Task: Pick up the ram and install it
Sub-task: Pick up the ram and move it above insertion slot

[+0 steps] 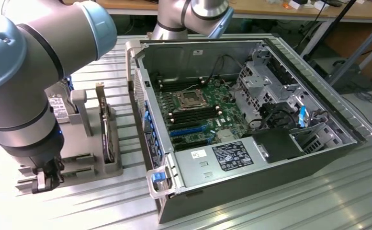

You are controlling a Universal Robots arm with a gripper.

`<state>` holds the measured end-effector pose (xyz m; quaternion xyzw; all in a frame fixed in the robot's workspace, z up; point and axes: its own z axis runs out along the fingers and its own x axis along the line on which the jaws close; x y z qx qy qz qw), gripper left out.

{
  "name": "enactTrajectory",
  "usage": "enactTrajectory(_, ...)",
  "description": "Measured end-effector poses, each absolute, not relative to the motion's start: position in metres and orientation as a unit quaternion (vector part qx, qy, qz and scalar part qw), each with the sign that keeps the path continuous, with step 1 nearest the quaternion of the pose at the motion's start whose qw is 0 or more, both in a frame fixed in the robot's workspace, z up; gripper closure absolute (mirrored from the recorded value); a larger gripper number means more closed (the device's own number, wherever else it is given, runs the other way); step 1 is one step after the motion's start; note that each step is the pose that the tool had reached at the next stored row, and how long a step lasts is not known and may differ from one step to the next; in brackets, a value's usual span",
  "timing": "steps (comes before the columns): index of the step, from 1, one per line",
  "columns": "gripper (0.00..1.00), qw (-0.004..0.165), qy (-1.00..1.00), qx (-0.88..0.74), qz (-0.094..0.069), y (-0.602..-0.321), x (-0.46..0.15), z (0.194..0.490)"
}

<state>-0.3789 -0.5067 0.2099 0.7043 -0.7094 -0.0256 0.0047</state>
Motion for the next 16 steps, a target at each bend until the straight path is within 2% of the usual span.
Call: enactTrajectory(16, 0.69, 0.003, -0.707, 0.707, -0.024, -0.504, -0.379, 0.198)
